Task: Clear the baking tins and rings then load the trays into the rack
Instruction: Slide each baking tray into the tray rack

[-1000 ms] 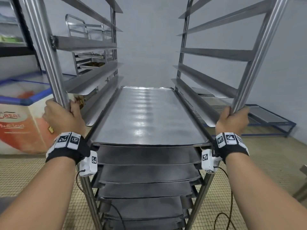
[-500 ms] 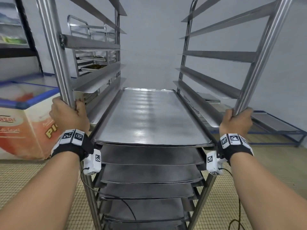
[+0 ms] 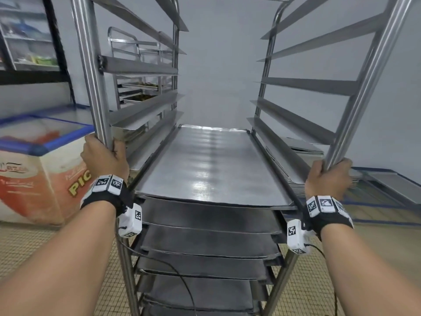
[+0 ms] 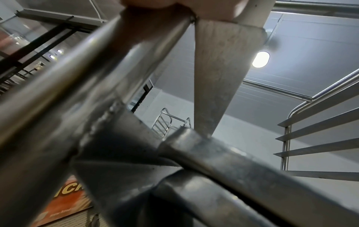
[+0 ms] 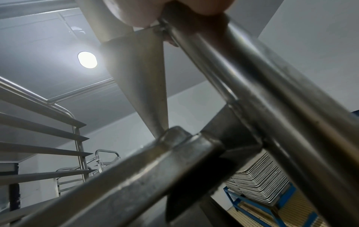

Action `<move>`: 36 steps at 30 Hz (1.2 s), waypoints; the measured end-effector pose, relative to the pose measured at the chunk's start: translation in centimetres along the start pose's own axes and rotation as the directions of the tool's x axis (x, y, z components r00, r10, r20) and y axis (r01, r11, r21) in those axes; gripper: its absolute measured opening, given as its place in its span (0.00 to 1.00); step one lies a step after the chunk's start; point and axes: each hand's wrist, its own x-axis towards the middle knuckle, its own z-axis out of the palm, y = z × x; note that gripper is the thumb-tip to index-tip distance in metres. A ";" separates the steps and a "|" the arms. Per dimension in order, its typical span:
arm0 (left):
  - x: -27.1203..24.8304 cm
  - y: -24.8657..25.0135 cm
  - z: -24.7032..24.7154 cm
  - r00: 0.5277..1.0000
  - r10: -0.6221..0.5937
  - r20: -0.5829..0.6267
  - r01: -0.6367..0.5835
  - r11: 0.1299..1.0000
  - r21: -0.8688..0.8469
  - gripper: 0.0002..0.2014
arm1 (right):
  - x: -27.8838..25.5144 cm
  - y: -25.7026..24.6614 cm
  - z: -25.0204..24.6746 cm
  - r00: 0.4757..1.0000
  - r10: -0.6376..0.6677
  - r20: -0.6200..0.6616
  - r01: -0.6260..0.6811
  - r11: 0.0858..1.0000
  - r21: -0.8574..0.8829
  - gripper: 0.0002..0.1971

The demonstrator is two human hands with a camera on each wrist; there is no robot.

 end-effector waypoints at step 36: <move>12.1 -3.7 31.3 0.994 -0.036 0.100 0.040 0.999 -0.034 0.15 | 13.7 5.7 28.7 0.999 -0.036 -0.040 0.037 0.999 0.006 0.14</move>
